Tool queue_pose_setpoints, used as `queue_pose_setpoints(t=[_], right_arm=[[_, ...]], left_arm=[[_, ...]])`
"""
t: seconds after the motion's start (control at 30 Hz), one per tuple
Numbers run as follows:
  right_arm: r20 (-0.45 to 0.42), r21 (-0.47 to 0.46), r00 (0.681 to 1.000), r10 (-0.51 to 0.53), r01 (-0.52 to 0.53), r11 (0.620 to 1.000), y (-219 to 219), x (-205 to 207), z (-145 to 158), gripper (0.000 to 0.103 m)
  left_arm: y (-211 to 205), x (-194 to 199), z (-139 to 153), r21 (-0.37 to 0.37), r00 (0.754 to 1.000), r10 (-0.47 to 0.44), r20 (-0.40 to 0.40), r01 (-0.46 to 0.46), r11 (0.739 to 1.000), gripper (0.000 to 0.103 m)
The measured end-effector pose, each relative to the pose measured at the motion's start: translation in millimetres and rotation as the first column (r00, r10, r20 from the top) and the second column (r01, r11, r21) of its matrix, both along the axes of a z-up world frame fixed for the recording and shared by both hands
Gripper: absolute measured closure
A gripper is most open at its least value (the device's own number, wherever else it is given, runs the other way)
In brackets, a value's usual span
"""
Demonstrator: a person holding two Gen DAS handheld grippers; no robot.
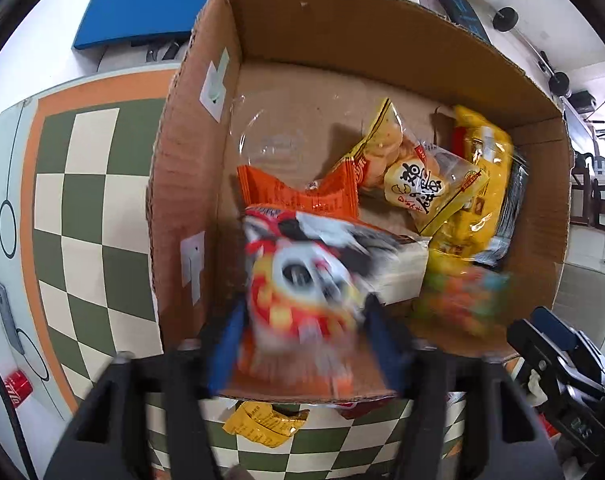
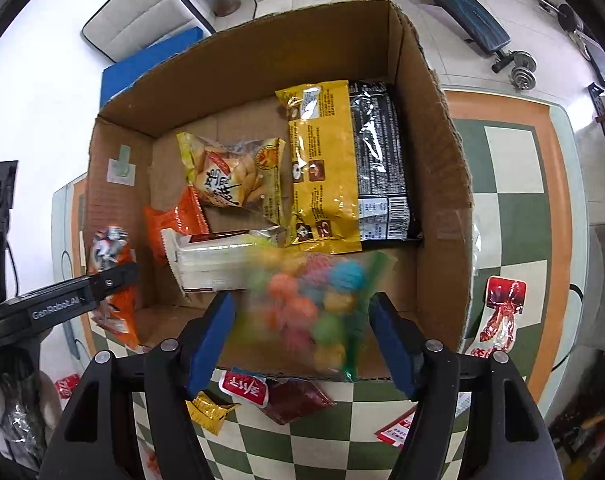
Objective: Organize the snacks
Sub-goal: 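Carry both bags over the box and open both tools to drop them inside, then grasp the dark red jerky pack with the right tool while the left tool grasps the yellow Haidilao bag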
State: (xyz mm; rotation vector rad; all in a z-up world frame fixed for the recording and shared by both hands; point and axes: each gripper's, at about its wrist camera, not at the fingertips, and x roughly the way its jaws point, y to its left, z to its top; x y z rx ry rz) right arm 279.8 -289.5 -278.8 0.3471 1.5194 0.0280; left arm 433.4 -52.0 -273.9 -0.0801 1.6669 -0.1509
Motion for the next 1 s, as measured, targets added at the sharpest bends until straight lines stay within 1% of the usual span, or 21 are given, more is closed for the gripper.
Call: queue_pose_setpoints(t=[0.03, 0.07, 0.2, 0.3, 0.4, 0.43, 0.47, 0.5, 0.57, 0.6, 0.67, 0.73, 0.77, 0.83, 0.9, 0.97, 1.0], right_arm=[[0.0, -0.007, 1.0, 0.004, -0.004, 1.0, 1, 0, 1, 0.019], [-0.002, -0.008, 1.0, 0.009, -0.009, 1.0, 2, 0, 1, 0.012], [-0.003, -0.024, 1.0, 0.02, -0.02, 1.0, 5, -2, 5, 0.012], [0.007, -0.025, 1.0, 0.015, -0.015, 1.0, 6, -4, 9, 0.011], [0.025, -0.018, 1.0, 0.003, -0.003, 1.0, 4, -8, 15, 0.01], [0.035, -0.013, 0.999, -0.003, 0.003, 1.0, 3, -11, 19, 0.01], [0.044, -0.009, 0.999, -0.005, 0.005, 1.0, 3, -14, 23, 0.01], [0.054, -0.003, 0.999, -0.008, 0.008, 1.0, 2, -18, 27, 0.01], [0.083, 0.006, 0.996, -0.011, 0.011, 1.0, -1, -30, 36, 0.01], [0.094, 0.001, 0.996, -0.006, 0.006, 1.0, -1, -37, 40, 0.01], [0.108, -0.004, 0.994, -0.003, 0.004, 1.0, 0, -53, 44, 0.01], [0.096, 0.008, 0.995, -0.004, 0.003, 1.0, 4, -70, 41, 0.01], [0.083, 0.02, 0.997, -0.009, 0.008, 1.0, 5, -77, 37, 0.01], [0.022, 0.079, 0.999, -0.041, 0.039, 0.996, 10, -97, 19, 0.01], [-0.044, 0.125, 0.996, -0.082, 0.087, 0.988, 14, -111, -2, 0.01], [-0.106, 0.159, 0.986, -0.127, 0.143, 0.977, 19, -123, -28, 0.01], [-0.139, 0.177, 0.978, -0.157, 0.18, 0.968, 21, -128, -43, 0.01]], left_arm=[[0, 0, 0, -0.006, 1.0, 0.0, 0.004, 0.0, 1.0, 0.021], [1, -1, 1, -0.004, 1.0, 0.002, 0.009, -0.002, 1.0, 0.017], [6, -4, 6, -0.037, 1.0, 0.023, 0.018, -0.022, 0.999, 0.017], [5, -9, 15, -0.048, 0.999, 0.018, 0.036, -0.016, 0.999, 0.016], [3, -18, 32, -0.056, 0.995, 0.013, 0.096, -0.007, 0.998, 0.016], [3, -23, 42, -0.047, 0.989, 0.014, 0.144, -0.007, 0.999, 0.016], [4, -27, 51, -0.021, 0.98, 0.015, 0.198, -0.011, 1.0, 0.016], [4, -34, 61, 0.01, 0.964, 0.011, 0.264, -0.014, 1.0, 0.016], [5, -50, 81, 0.03, 0.927, 0.009, 0.374, -0.022, 0.999, 0.016], [5, -60, 87, 0.036, 0.913, 0.007, 0.408, -0.024, 0.999, 0.016], [6, -79, 92, 0.059, 0.9, -0.006, 0.436, -0.021, 0.998, 0.016], [7, -98, 89, 0.093, 0.896, -0.025, 0.443, -0.018, 0.996, 0.016], [9, -108, 83, 0.109, 0.902, -0.038, 0.43, -0.01, 0.994, 0.016], [13, -126, 65, 0.145, 0.924, -0.055, 0.378, 0.0, 0.989, 0.016], [20, -141, 41, 0.145, 0.948, -0.054, 0.314, 0.008, 0.989, 0.016], [32, -156, 14, 0.149, 0.973, -0.023, 0.231, -0.012, 0.989, 0.017], [39, -163, 1, 0.138, 0.981, 0.005, 0.194, -0.033, 0.99, 0.017]])
